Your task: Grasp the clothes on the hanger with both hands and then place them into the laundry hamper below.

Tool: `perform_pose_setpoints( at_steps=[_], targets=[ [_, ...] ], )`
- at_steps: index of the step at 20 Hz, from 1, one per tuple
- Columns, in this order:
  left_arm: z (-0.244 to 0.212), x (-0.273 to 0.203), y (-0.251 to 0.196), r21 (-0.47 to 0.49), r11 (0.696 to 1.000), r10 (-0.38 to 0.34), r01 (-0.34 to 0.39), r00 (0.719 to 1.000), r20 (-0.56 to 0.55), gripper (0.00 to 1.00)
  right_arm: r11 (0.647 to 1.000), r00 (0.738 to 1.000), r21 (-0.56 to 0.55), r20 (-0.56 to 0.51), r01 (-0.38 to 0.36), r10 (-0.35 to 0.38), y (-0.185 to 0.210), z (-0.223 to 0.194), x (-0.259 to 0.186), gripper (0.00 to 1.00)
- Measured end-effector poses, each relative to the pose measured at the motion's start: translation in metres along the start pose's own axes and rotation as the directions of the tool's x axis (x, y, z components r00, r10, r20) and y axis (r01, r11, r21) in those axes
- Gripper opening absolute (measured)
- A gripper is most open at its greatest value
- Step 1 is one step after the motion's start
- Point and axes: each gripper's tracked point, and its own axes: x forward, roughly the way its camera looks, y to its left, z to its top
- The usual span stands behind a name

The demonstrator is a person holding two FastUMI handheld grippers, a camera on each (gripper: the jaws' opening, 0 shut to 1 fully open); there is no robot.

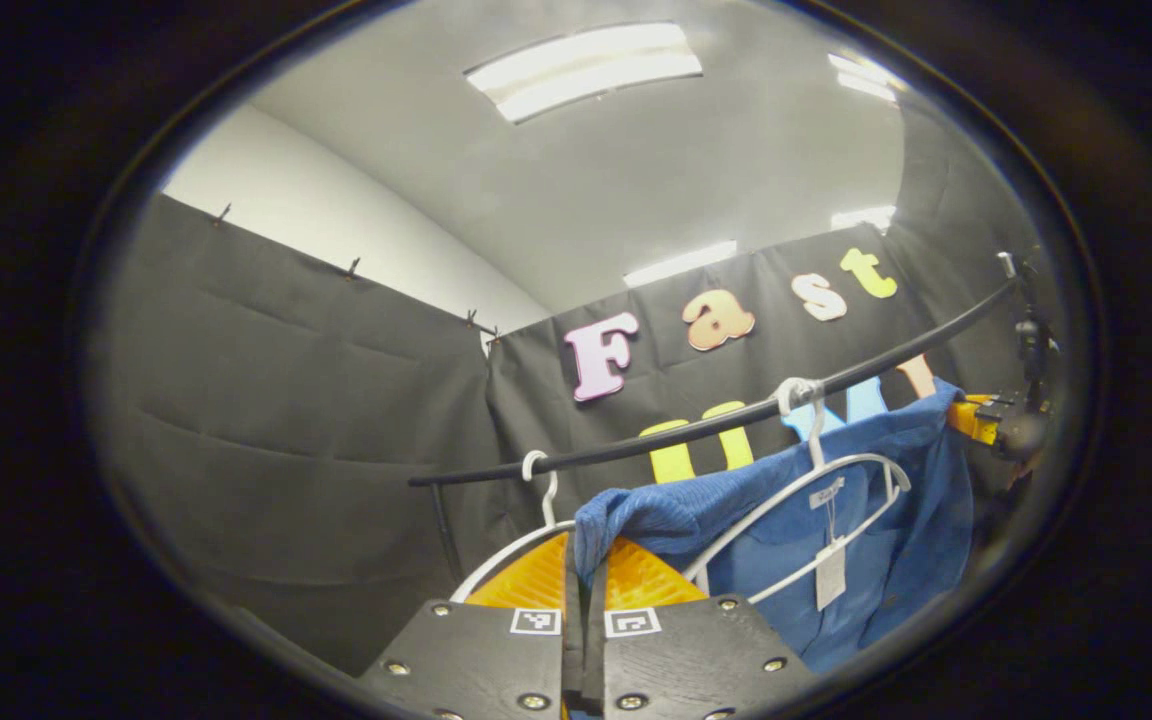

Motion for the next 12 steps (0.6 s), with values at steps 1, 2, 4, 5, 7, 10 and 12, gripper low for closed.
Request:
perform_pose_setpoints(
  at_steps=[1, 2, 4, 5, 7, 10, 12],
  targets=[
    [0.0, 0.005, 0.002, 0.0, 1.0, -0.006, 0.006, 1.0, -0.002, 0.0, 1.0, 1.0, -0.014, 0.002, 0.0, 0.0, -0.001, -0.003, 0.006, 0.02],
    [-0.003, 0.013, 0.006, -0.003, 1.0, -0.01, 0.01, 1.0, -0.003, 0.06, 1.0, 1.0, -0.028, 0.003, -0.002, 0.002, -0.001, -0.008, 0.012, 0.02],
    [-0.009, 0.025, 0.01, -0.025, 0.999, -0.025, 0.025, 1.0, -0.012, 0.0, 0.999, 1.0, -0.047, -0.004, -0.007, 0.007, 0.0, -0.019, 0.022, 0.02],
    [-0.01, 0.03, 0.01, -0.04, 0.999, -0.034, 0.033, 0.999, -0.002, 0.01, 0.999, 1.0, -0.053, -0.011, -0.001, 0.001, 0.0, -0.026, 0.026, 0.02],
    [-0.016, 0.034, 0.015, -0.045, 0.999, -0.03, 0.031, 1.0, 0.002, 0.05, 0.999, 0.999, -0.04, -0.047, 0.009, -0.011, 0.002, -0.039, 0.031, 0.02],
    [-0.026, 0.035, 0.007, -0.058, 0.997, -0.058, 0.057, 0.998, -0.017, 0.01, 1.0, 0.993, 0.003, -0.114, 0.021, -0.021, -0.003, -0.068, 0.037, 0.03],
    [-0.036, 0.039, 0.001, -0.065, 0.995, -0.071, 0.07, 0.997, -0.024, 0.01, 0.999, 0.99, 0.027, -0.14, 0.037, -0.033, -0.005, -0.081, 0.045, 0.02]
  ],
)
